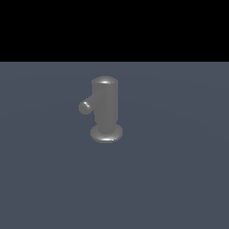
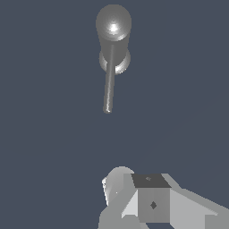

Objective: Turn on the faucet by rotating a designated handle.

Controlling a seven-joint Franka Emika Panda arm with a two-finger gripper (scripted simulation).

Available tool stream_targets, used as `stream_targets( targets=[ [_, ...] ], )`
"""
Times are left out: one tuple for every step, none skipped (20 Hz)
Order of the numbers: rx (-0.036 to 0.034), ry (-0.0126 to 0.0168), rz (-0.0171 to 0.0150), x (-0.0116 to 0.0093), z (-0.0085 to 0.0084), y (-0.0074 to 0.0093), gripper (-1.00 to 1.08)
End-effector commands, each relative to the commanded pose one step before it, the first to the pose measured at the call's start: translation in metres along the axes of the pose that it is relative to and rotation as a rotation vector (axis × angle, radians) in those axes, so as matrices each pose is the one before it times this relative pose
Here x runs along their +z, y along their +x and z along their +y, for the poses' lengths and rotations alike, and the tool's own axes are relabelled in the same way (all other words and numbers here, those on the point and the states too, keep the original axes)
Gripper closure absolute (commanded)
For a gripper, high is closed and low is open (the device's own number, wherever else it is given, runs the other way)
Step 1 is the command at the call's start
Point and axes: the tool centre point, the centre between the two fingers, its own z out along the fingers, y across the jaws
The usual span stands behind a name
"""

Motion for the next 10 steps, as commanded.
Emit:
stream_targets(
  targets=[
    [0.0, 0.0, 0.0, 0.0, 0.00001, 0.0, 1.08],
    [0.0, 0.0, 0.0, 0.00024, -0.0001, 0.00007, 1.08],
    [0.0, 0.0, 0.0, 0.00073, -0.0003, 0.00022, 1.08],
    [0.00057, -0.00008, 0.00038, 0.00112, -0.00038, 0.00019, 1.08],
    [0.00057, -0.00007, 0.00038, 0.00161, -0.00058, 0.00034, 1.08],
    [0.00099, -0.00012, 0.00066, 0.00202, -0.00069, 0.00036, 1.08],
    [0.00081, -0.0001, 0.00054, 0.00254, -0.00092, 0.00056, 1.08],
    [0.00099, -0.00012, 0.00066, 0.00298, -0.00108, 0.00065, 1.08],
    [0.00128, -0.00015, 0.00085, 0.0034, -0.00121, 0.0007, 1.08],
    [0.00128, -0.00015, 0.00085, 0.00387, -0.0014, 0.00084, 1.08]
  ],
)
